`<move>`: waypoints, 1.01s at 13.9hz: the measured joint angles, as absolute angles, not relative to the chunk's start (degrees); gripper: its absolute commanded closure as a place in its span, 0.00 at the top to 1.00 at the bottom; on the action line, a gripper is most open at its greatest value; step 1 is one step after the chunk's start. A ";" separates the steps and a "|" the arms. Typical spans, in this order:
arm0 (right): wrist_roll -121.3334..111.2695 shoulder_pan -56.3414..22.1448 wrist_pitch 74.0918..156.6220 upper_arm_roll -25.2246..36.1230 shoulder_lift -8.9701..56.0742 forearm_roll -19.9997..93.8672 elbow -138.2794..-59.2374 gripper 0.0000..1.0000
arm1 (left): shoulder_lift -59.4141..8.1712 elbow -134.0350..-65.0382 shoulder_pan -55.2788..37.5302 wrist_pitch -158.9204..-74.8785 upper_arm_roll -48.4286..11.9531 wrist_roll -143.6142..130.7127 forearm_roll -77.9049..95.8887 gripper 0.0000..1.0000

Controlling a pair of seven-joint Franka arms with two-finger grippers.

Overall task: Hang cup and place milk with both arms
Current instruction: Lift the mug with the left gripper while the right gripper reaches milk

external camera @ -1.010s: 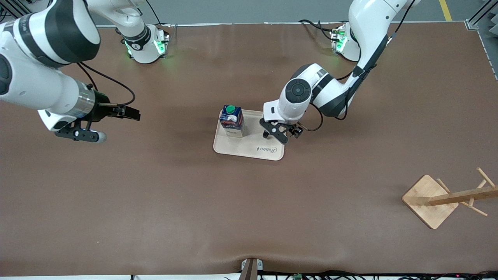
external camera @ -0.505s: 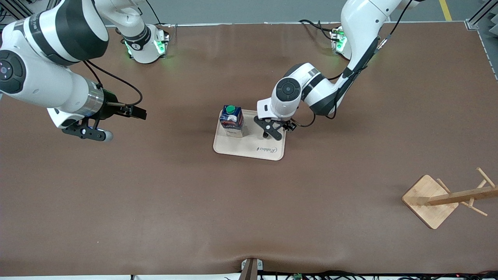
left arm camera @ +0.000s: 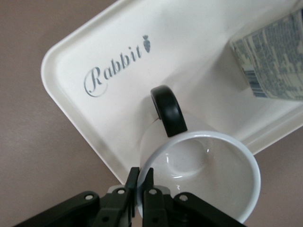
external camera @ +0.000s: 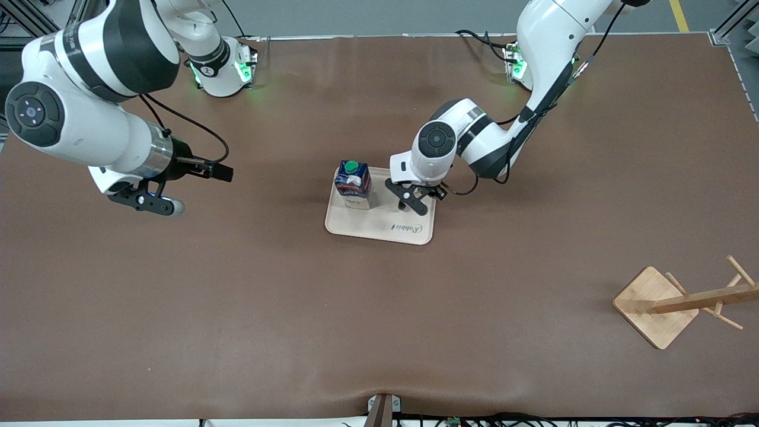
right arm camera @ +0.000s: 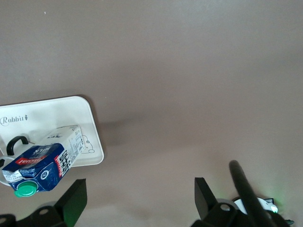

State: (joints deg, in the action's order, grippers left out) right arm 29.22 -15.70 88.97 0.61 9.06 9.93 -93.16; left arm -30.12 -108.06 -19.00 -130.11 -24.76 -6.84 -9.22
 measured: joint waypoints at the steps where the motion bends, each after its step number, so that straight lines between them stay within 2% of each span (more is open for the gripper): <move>1: 29.27 -16.18 88.99 0.61 9.29 9.93 -93.16 1.00 | -30.12 -107.43 -18.90 -130.04 -24.57 -6.84 -9.22 0.00; 4: 29.55 -17.04 89.03 0.61 9.95 9.93 -93.16 1.00 | -29.96 -104.03 -18.31 -126.02 -24.44 -6.84 -9.22 0.00; 8: 29.55 -19.01 89.84 0.61 10.84 10.45 -93.16 1.00 | -27.22 -96.46 -16.99 -113.79 -24.36 -6.85 -9.23 0.00; 11: 29.95 -22.58 94.62 0.58 13.07 13.71 -93.27 1.00 | -22.80 -92.19 -13.21 -106.79 -24.26 -6.75 -9.35 0.00; 14: 35.03 -26.83 100.56 0.55 16.11 14.68 -93.37 1.00 | -18.73 -91.53 -5.77 -103.82 -24.17 -3.80 -9.44 0.00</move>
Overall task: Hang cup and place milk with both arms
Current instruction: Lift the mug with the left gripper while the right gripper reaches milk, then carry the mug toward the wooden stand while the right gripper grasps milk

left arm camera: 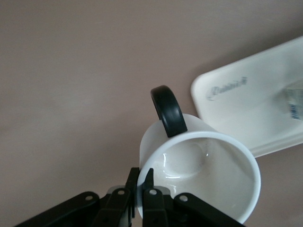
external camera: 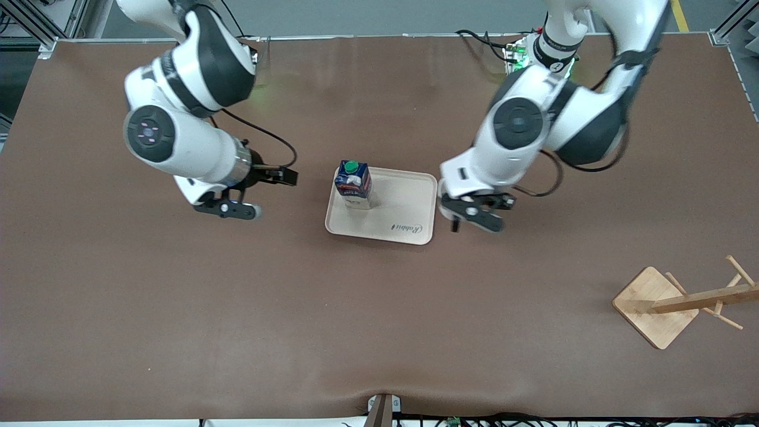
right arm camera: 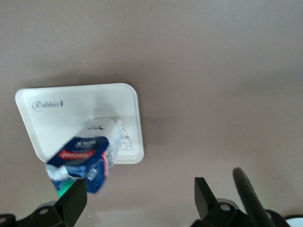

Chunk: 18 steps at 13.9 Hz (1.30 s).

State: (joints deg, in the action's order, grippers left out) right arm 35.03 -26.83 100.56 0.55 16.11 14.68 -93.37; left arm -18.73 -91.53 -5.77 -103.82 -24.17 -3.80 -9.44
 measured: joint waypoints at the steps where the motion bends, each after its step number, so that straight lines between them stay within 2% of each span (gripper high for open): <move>1: 37.17 -28.51 102.46 0.52 17.08 14.69 -93.41 1.00 | -18.01 -91.53 -3.01 -103.44 -24.15 -2.27 -9.44 0.00; 6: 44.55 -35.53 111.04 0.49 20.58 14.71 -95.29 1.00 | -17.49 -91.35 8.67 -103.39 -23.91 8.12 -9.48 0.00; 10: 44.79 -36.42 112.07 0.52 20.88 14.71 -96.32 1.00 | -17.21 -88.43 15.88 -103.36 -23.85 20.16 -9.49 0.00; 16: 47.43 -39.98 119.56 0.53 22.06 14.71 -99.72 1.00 | -17.10 -85.30 20.56 -103.36 -23.82 33.66 -13.26 0.00; 17: 47.63 -40.35 121.86 0.54 22.21 14.71 -100.56 0.94 | -17.09 -84.80 20.87 -103.36 -23.82 34.32 -13.83 0.00; 18: 47.79 -40.64 123.39 0.54 22.36 14.71 -101.33 0.24 | -17.09 -84.35 21.64 -103.34 -23.79 35.45 -13.99 0.00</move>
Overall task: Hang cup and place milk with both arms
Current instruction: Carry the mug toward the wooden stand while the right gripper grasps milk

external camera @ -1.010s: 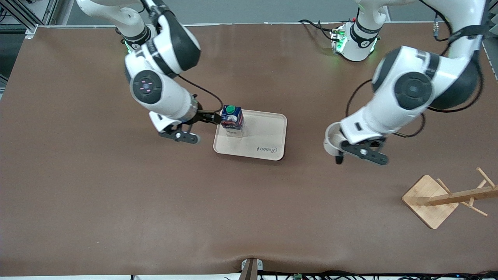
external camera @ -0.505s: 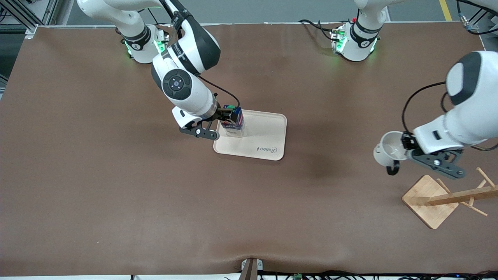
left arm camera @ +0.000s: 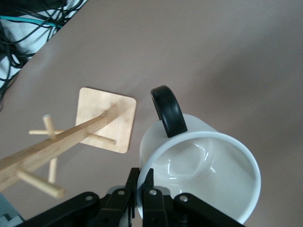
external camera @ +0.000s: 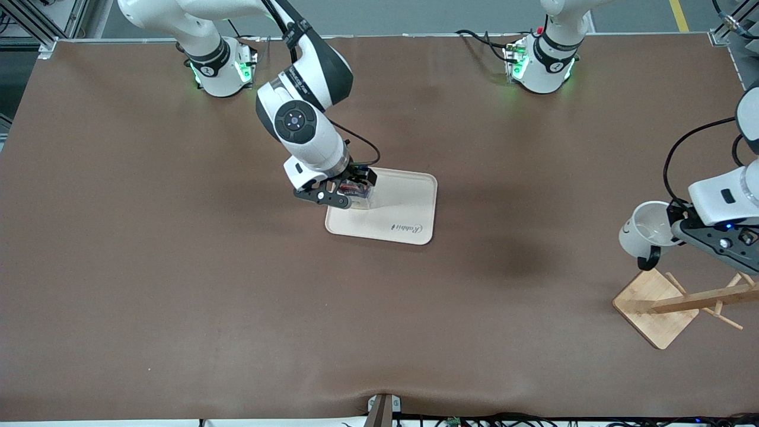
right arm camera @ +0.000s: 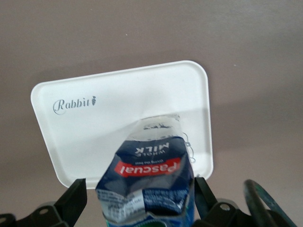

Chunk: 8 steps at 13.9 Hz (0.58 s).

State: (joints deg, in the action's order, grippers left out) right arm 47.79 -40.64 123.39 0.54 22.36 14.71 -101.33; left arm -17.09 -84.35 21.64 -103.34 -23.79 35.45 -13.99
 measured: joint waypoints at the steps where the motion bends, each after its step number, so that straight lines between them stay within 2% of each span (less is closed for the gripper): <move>1: 47.99 -40.79 123.78 0.54 22.45 14.71 -101.99 0.00 | -17.09 -84.12 22.57 -103.32 -23.78 37.19 -13.99 0.00; 6: 56.29 -40.74 116.93 1.83 21.64 14.02 -100.81 0.00 | -17.09 -83.92 25.18 -99.41 -23.73 43.26 -14.03 0.00; 8: 59.69 -39.87 109.93 2.66 20.81 13.89 -96.99 0.00 | -17.09 -83.65 26.22 -99.09 -23.70 46.49 -14.05 0.00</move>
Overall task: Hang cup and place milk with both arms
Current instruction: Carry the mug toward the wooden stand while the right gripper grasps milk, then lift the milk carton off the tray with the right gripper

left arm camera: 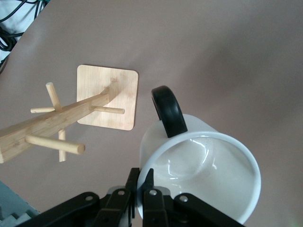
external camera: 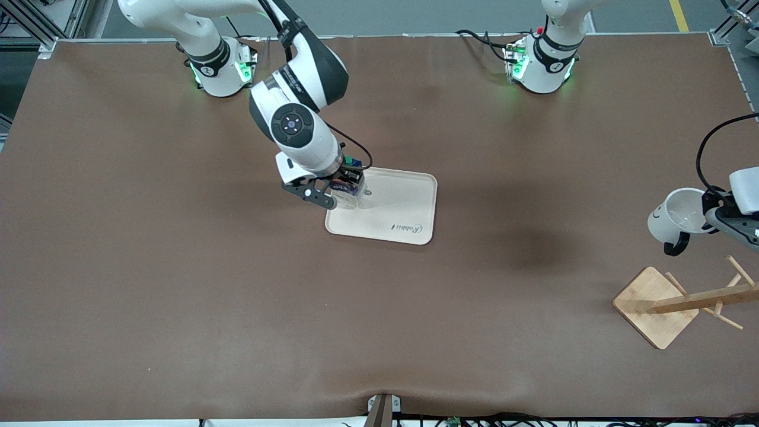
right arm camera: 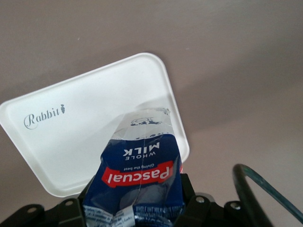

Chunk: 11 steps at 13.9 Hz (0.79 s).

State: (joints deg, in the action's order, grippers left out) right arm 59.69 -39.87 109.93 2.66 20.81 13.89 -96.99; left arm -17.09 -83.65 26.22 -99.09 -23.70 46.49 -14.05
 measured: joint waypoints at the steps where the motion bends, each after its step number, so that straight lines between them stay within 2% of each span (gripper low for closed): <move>1: 62.23 -38.90 104.75 2.95 20.47 13.87 -93.50 0.00 | -17.08 -83.29 26.75 -99.07 -23.69 48.19 -14.05 0.00; 3: 69.33 -35.91 96.02 3.16 19.80 13.88 -84.91 0.00 | -17.08 -82.60 27.54 -98.97 -23.65 50.65 -14.05 0.00; 5: 72.39 -31.59 92.43 3.20 19.19 13.93 -79.81 0.00 | -17.09 -82.24 28.16 -98.96 -23.62 51.39 -14.05 0.00; 11: 58.54 -19.64 78.82 3.83 19.36 13.04 -79.06 0.00 | -17.64 -81.46 29.53 -99.89 -23.57 54.28 -14.87 0.00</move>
